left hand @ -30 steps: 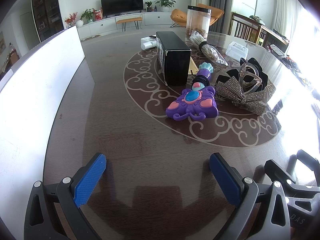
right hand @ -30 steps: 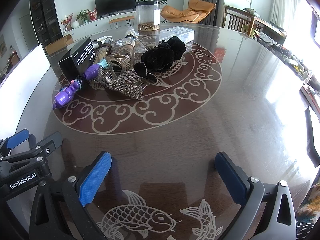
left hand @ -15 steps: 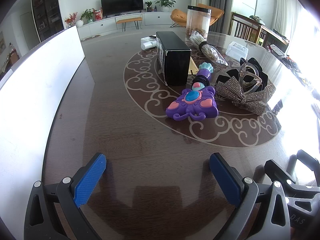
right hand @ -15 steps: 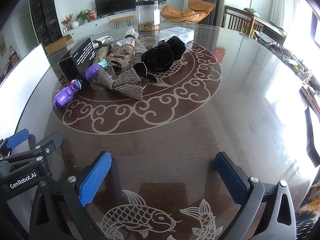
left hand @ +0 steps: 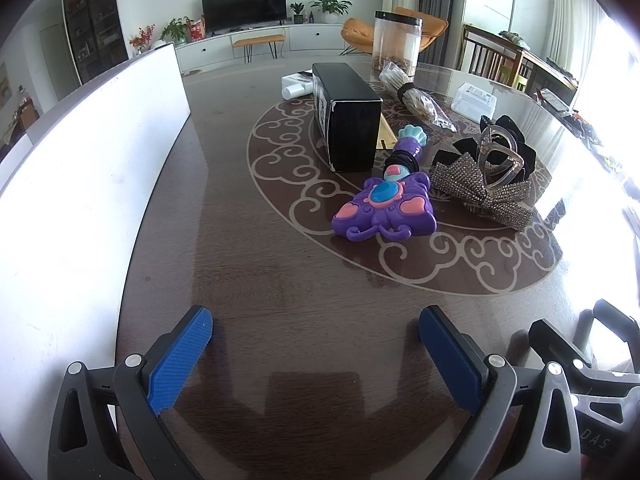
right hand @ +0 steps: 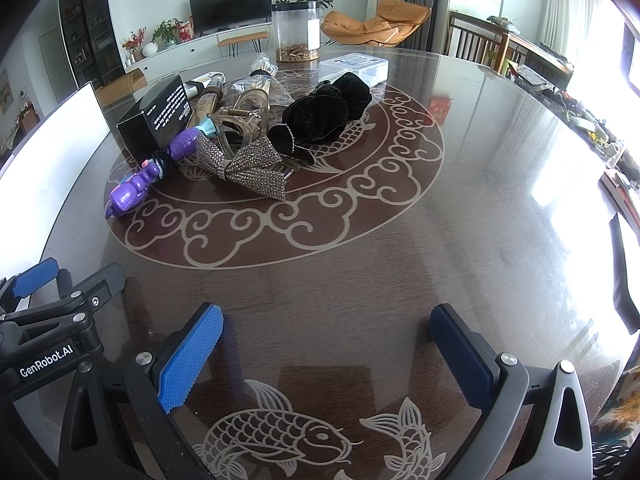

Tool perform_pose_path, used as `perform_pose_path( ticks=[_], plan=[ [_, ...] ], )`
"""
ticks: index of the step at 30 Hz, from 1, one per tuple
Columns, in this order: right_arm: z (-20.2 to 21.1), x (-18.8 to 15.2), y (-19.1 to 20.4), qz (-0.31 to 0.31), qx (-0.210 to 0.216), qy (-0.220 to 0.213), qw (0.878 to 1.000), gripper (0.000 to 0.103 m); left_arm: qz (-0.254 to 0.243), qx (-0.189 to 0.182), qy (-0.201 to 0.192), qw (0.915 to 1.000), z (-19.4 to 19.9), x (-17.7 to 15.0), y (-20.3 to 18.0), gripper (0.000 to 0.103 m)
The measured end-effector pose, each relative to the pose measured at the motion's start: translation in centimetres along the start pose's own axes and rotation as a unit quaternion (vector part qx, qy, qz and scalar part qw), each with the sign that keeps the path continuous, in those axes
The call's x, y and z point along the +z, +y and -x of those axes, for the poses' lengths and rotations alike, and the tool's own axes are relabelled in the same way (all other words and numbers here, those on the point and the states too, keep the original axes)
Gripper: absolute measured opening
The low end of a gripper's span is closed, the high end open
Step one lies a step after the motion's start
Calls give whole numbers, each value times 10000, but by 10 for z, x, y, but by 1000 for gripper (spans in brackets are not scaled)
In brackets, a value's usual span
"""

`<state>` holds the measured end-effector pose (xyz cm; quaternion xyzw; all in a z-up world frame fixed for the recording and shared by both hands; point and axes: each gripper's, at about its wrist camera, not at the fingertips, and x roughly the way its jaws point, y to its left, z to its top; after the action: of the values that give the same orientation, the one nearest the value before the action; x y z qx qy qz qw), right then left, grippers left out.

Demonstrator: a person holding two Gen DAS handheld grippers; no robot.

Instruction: Organize objects

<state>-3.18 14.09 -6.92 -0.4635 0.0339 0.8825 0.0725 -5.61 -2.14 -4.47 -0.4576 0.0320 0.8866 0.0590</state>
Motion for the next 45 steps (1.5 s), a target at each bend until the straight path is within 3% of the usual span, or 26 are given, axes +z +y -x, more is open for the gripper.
perform_pose_path(
  ticks=[28,30,33,37,41,45],
  plan=[
    [3,-1,-6,-117,-72,7,9999,103,77,60,2,10000,1,0,-1,103],
    [2,-1,-6,-119,-72,7,9999,103,31,20,137,9999,1,0,0,103],
    [2,-1,-5,-119,-73,7,9999,103,74,-78,773,9970,0,14,1,103],
    [2,-1,-5,-129,-91,5,9999,103,337,-441,272,9981,21,44,7,103],
    [2,-1,-5,-127,-90,5,9999,103,124,-972,613,9933,2,85,-4,103],
    [2,-1,-5,-129,-91,5,9999,103,-278,-835,815,9928,-30,109,-17,103]
  ],
)
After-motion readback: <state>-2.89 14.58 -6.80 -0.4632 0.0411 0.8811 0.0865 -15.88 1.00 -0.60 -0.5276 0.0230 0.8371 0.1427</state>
